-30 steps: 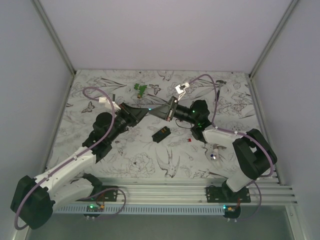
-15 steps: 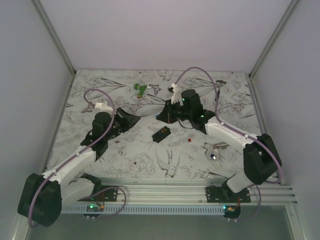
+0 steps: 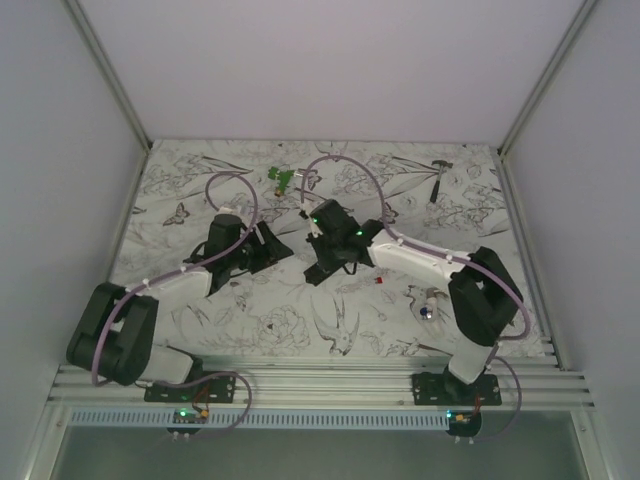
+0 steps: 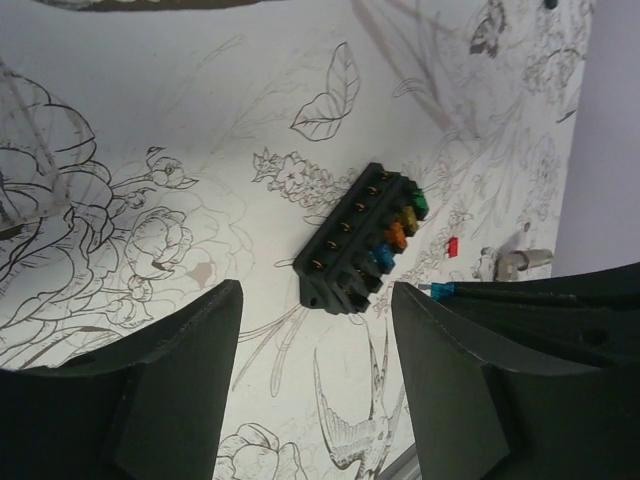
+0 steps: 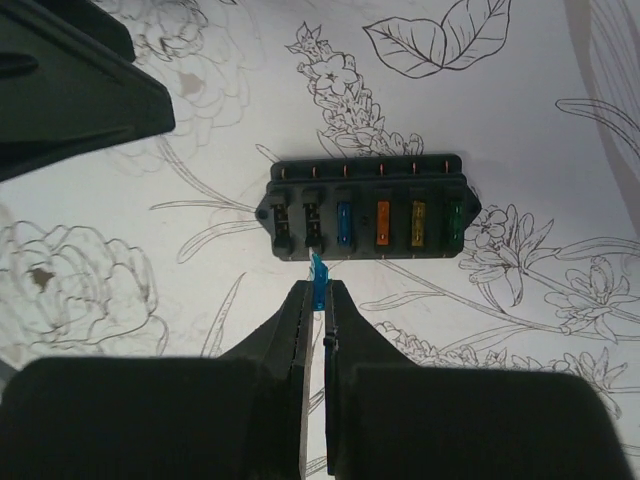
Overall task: Snap on the fuse box
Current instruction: Install the fuse at the fuse box base.
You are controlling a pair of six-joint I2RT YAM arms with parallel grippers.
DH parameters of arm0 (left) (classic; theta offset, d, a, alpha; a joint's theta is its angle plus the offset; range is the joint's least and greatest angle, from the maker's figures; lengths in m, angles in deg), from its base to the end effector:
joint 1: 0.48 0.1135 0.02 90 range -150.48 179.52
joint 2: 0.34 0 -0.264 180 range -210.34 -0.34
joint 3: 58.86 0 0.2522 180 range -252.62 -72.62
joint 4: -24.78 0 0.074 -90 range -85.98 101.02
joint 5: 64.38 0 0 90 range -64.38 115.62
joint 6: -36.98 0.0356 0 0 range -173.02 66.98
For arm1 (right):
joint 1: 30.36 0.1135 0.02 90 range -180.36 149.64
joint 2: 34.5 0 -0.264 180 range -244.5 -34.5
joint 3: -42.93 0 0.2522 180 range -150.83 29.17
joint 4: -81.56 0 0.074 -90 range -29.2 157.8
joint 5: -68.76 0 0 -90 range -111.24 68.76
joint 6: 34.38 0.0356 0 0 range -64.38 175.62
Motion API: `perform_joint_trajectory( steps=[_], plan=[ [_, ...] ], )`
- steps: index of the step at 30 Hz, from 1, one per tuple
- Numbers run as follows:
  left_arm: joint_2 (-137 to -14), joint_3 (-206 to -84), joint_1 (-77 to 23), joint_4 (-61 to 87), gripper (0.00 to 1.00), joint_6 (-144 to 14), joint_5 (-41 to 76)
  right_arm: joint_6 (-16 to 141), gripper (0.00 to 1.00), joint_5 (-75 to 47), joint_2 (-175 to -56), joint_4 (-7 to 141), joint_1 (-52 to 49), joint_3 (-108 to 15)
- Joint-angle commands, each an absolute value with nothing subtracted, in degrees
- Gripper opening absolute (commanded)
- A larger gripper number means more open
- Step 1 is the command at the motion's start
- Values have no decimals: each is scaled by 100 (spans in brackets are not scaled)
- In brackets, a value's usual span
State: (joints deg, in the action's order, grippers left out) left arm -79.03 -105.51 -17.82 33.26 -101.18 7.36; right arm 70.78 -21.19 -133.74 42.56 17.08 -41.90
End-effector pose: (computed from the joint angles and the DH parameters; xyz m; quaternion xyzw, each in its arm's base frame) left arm 0.2647 -0.0943 0.1955 -0.1357 0.8194 -0.4043 0.3831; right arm 0.2516 0.2740 0.2233 -0.2641 0.9120 0.1634 0.2680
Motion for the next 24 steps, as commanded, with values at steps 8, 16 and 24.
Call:
perform_joint_trajectory(
  steps=[8, 16, 24],
  plan=[
    [-8281, -10630, -1503, 3234, 78, -10049, 474, 6761, 0, -3270, -14133, 3532, 2207, -5131],
    [-8267, -10520, -1146, 3126, 90, -10127, 522, 6740, 0, -3395, -14430, 3307, 2281, -5417],
    [-8175, -10453, -1000, 3010, 97, -10136, 644, 6684, 0, -3430, -14627, 3172, 2357, -5608]
  ],
)
